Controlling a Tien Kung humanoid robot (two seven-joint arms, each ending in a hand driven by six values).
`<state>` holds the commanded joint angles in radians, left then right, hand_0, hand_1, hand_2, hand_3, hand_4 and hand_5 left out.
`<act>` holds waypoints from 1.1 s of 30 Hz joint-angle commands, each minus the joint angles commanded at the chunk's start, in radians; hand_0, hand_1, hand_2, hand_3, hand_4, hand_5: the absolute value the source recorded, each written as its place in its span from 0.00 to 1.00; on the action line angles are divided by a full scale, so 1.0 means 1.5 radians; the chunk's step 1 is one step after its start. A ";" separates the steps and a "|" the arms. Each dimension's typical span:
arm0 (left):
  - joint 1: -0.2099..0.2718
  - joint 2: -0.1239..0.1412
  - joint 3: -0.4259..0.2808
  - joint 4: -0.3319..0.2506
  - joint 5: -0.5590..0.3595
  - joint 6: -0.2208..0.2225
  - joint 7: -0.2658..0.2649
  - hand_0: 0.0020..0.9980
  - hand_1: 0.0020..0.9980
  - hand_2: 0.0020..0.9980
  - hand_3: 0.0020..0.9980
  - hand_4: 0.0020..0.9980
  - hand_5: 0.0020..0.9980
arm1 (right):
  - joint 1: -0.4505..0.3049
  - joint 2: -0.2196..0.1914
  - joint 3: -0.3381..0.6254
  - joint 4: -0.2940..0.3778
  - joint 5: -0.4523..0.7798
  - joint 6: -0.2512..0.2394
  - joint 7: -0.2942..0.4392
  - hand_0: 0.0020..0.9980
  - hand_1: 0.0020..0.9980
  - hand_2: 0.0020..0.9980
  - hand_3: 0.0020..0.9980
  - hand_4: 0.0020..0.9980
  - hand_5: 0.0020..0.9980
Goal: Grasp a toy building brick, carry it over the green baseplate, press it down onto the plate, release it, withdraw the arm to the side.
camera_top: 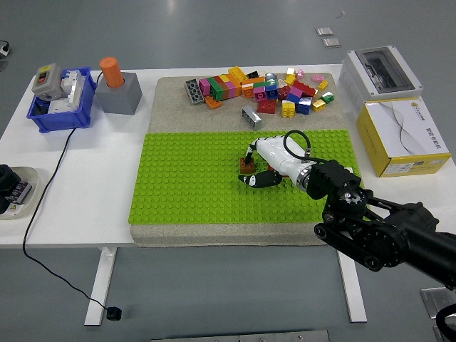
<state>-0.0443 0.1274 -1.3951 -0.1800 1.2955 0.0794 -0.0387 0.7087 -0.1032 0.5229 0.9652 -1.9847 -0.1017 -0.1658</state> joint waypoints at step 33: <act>0.045 0.025 -0.053 0.000 0.034 0.000 0.012 0.66 0.61 0.59 0.61 0.65 0.18 | -0.190 -0.265 0.298 0.167 -0.085 -0.056 -0.011 0.77 0.77 0.80 0.65 0.71 0.19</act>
<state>0.0233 0.1650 -1.4746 -0.1800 1.3471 0.0787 -0.0203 0.4232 -0.5011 0.9704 1.2161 -2.1129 -0.1863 -0.1819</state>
